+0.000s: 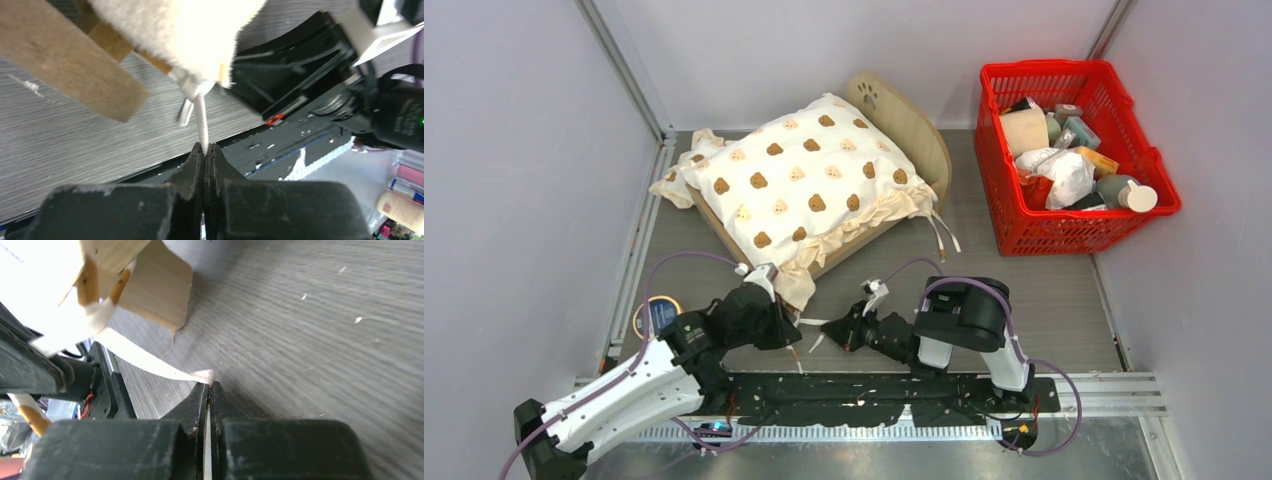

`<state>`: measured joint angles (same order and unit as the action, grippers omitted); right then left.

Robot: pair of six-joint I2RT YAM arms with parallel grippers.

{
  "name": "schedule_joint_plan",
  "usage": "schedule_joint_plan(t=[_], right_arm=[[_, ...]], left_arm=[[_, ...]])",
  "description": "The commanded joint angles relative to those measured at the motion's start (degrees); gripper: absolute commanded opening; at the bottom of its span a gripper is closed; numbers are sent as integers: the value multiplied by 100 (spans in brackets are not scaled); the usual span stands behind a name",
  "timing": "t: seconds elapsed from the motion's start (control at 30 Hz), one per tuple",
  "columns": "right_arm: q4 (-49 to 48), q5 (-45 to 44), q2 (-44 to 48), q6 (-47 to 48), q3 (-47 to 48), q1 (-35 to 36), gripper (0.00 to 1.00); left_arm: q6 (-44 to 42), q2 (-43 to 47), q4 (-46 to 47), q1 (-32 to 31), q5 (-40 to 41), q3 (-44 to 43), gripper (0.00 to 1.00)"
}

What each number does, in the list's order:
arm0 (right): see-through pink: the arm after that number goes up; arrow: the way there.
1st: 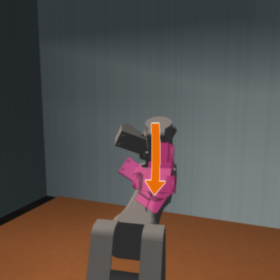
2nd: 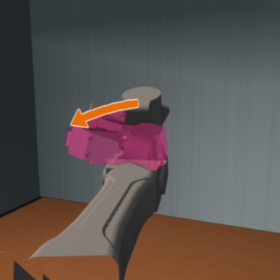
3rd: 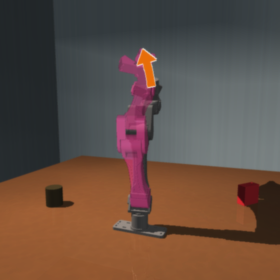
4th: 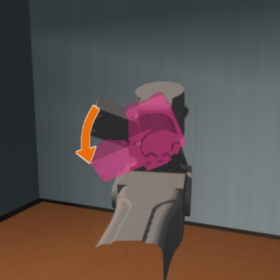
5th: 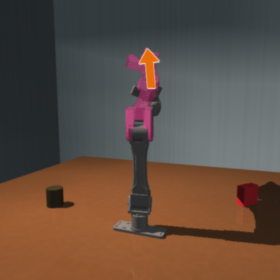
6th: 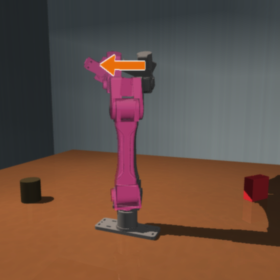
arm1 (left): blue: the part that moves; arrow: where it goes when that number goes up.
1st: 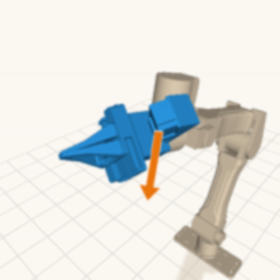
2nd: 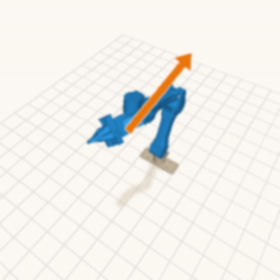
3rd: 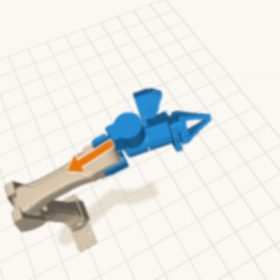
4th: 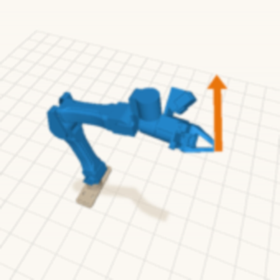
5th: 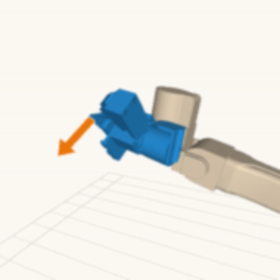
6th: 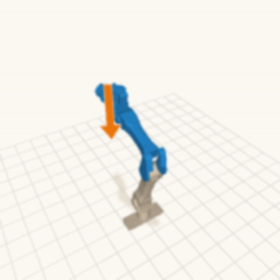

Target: Set up the pet bed

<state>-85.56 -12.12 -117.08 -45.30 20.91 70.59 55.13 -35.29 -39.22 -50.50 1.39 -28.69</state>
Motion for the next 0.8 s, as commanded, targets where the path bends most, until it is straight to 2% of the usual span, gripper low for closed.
schedule_joint_plan(t=[0.0, 0.2, 0.33, 0.43, 0.57, 0.6, 0.77], right_arm=[[-592, 123, 56, -105, -192, -304, 5], [-386, 377, 421, 194, -212, -632, 5], [226, 464, 652, 879, 95, -719, 5], [89, 661, 551, 962, 350, -811, 5], [394, 1019, 536, 436, 662, -1003, 5], [476, 1353, 574, 175, 692, -1053, 5], [565, 2295, 792, -728, 350, -1215, 5]], left_arm=[[10, -250, -223, 23, 263, -136, 0], [108, -725, -220, 23, 539, 58, 0], [237, -824, 17, 25, 632, 232, 0], [226, -854, 111, 23, 651, 222, 0], [166, -897, 111, 23, 665, 179, 0], [156, -911, 128, 23, 657, 179, 0], [38, -987, 193, 23, 644, 132, 6]])
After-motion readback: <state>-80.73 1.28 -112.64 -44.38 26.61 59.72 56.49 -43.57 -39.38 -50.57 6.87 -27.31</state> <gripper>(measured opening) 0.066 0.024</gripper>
